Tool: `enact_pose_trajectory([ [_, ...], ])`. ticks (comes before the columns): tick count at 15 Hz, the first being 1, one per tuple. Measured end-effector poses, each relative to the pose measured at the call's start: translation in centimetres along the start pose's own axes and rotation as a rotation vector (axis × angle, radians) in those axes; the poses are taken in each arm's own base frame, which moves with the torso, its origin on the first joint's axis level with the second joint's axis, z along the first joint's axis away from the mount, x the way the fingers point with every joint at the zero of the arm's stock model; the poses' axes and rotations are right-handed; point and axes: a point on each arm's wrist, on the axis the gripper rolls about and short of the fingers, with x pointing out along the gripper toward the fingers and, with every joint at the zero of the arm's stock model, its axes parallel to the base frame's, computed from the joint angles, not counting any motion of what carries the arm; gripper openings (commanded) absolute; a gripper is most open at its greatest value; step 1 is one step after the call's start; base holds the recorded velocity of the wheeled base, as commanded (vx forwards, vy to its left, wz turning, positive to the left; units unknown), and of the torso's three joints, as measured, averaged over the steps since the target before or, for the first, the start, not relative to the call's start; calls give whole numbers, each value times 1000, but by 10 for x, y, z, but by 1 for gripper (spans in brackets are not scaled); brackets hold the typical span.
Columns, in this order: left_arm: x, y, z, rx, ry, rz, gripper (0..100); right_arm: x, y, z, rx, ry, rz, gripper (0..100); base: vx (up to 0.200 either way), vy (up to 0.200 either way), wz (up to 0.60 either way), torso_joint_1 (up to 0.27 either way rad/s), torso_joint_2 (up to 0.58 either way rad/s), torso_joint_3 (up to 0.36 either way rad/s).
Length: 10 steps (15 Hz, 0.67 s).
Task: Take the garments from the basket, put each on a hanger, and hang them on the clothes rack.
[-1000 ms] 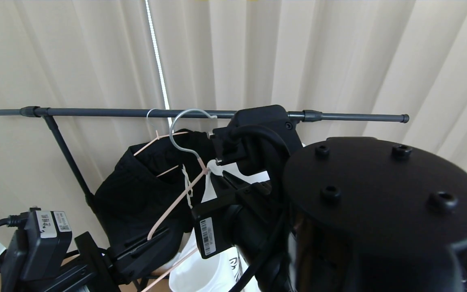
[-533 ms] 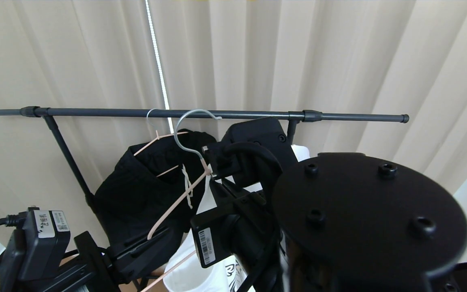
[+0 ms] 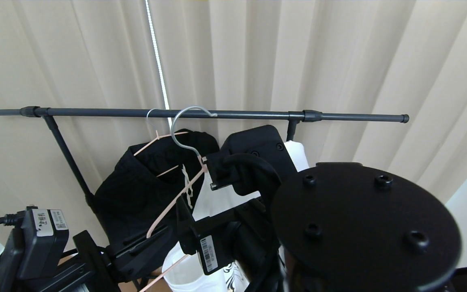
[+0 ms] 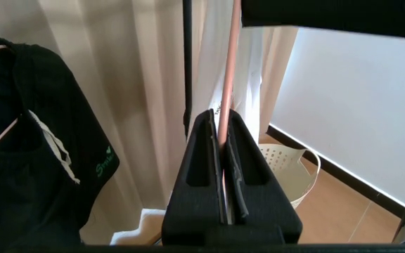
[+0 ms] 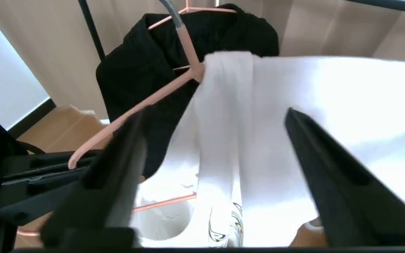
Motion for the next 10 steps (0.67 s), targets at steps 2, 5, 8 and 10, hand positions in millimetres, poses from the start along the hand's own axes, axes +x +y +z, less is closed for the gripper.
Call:
enact_pose_trajectory([
  [2,0,0,0,0,0,0,0,-2,-5,-7,-34,23,17,100,0,0,0,0,0,0],
  [5,0,2,0,0,0,-12,0,-10,-24,-8,-77,46,92,100,0,0,0,0,0,0],
  [8,-1,6,0,0,4,-19,0,-16,-52,-4,-117,55,152,100,0,0,0,0,0,0],
  [10,-1,8,-1,0,6,-42,0,-18,-70,-2,-150,58,190,100,0,0,0,0,0,0],
])
